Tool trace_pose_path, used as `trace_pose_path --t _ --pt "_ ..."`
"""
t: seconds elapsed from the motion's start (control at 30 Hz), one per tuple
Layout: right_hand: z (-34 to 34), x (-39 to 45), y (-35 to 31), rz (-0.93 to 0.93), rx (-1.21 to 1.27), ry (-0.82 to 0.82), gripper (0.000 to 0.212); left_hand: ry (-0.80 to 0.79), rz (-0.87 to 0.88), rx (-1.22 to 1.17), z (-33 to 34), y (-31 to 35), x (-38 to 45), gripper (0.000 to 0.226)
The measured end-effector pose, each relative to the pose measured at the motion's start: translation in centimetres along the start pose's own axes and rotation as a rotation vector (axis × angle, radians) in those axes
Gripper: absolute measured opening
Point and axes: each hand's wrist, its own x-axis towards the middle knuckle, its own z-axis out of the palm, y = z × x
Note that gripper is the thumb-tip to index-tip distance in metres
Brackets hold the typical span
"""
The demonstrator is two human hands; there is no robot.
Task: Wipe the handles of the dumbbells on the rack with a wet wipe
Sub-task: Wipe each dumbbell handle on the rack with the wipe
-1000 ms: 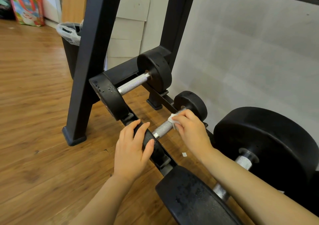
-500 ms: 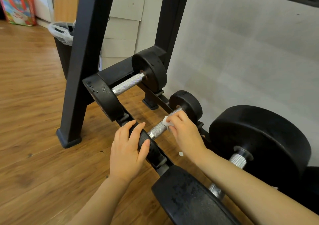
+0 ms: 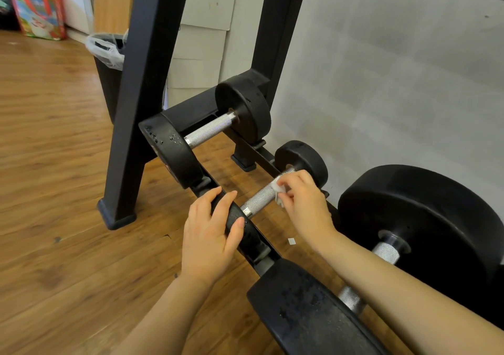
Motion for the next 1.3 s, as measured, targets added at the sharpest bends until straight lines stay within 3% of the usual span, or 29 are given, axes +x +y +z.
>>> trace_pose_path --t 0.13,0.3,0.47,0.73,0.93,1.3 --pt "0.4 -1.0 -0.9 -0.095 0.027 -0.115 0.025 0.001 -0.017 -0.006 0.0 0.1 0.0 0.056" --pt "0.4 -0.9 -0.8 -0.116 0.019 -0.084 0.027 -0.009 -0.021 -0.007 0.0 0.0 0.0 0.056" --pt "0.9 -1.5 -1.5 -0.259 0.038 -0.219 0.027 0.002 -0.005 -0.003 0.0 -0.1 -0.1 0.055" --pt "0.9 -1.4 -1.4 -0.262 0.008 -0.115 0.022 -0.008 -0.007 -0.011 -0.1 0.0 -0.1 0.059" --pt "1.2 -1.3 -1.3 -0.349 -0.033 -0.177 0.022 -0.035 -0.071 -0.066 -0.7 -0.2 -0.4 0.070" --pt "2.0 -1.0 -1.2 -0.400 -0.005 -0.249 0.020 -0.024 -0.023 0.001 -0.3 -0.7 -0.3 0.066"
